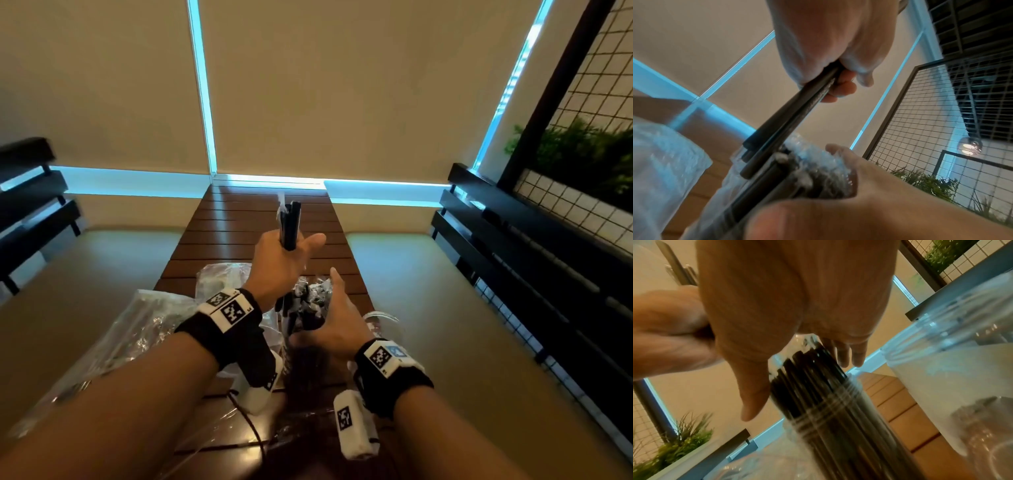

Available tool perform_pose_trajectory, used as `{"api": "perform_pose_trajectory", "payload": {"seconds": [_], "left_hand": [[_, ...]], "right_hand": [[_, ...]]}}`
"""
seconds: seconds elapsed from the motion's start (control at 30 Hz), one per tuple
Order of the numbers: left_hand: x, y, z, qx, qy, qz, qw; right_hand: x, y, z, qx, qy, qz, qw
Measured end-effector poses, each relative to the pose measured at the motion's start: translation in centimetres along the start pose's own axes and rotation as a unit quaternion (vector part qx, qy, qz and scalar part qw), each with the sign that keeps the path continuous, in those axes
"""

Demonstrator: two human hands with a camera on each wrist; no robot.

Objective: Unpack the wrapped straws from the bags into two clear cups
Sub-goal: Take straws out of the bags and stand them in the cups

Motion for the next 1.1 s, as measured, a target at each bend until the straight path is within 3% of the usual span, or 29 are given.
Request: {"api": "perform_pose_trajectory", "payload": {"seconds": [0.13,0.23,0.37,0.57,0.67,0.77,0.83,0.9,1.0,1.1], "left_hand": [[-2.3,1.0,0.6,0.026,0.054,-0.003,0.998],[-4.0,1.7,0.6,0.053,0.085,-0.051,0.994],[-6.4,3.5,1.6,0.024,0.078,-0.101,0.992],[-8.6,4.7,2.3,-0.051,-0.022,-0.07,0.996],[-7.3,4.0,1.1,-0.071,-0.108,-0.039,0.991],[-3.5,2.1,-0.2,-0.056,-0.134,0.059,0.988],[-1.6,1.1,0.1,-0.101,-0.182,0.156,0.965],[-1.5,1.2,1.3,-0.198,-0.27,0.193,0.922],[-5.1,3.2,2.4,-0.339,-0.358,0.12,0.862],[-8.0,5.2,2.4,-0.349,-0.33,0.041,0.876]], "right_hand": [[0.2,-0.7,1.3,0.04,-0.036,-0.01,0.999],[0.3,-1.0,1.6,0.084,-0.056,-0.021,0.995],[0.3,-1.2,1.9,0.111,-0.064,-0.027,0.991],[0.7,-0.8,1.8,0.14,-0.051,-0.023,0.989],[0.8,-0.8,2.0,0.138,-0.042,-0.026,0.989],[0.6,-0.6,1.9,0.137,-0.039,-0.016,0.99],[0.5,-0.6,1.7,0.14,-0.035,-0.017,0.989],[0.4,-0.6,1.8,0.144,-0.043,-0.023,0.988],[0.4,-0.7,2.0,0.15,-0.049,-0.032,0.987],[0.7,-0.8,2.1,0.154,-0.036,-0.043,0.987]]}}
Point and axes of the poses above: each hand's wrist, its own y-axis away from the middle knuckle, its own z-axis out of the palm, x = y × z, the point moved 4 cm from there along -y, towards the middle knuckle, and after that the axes turned 11 degrees about z, right-handed, at the moved point
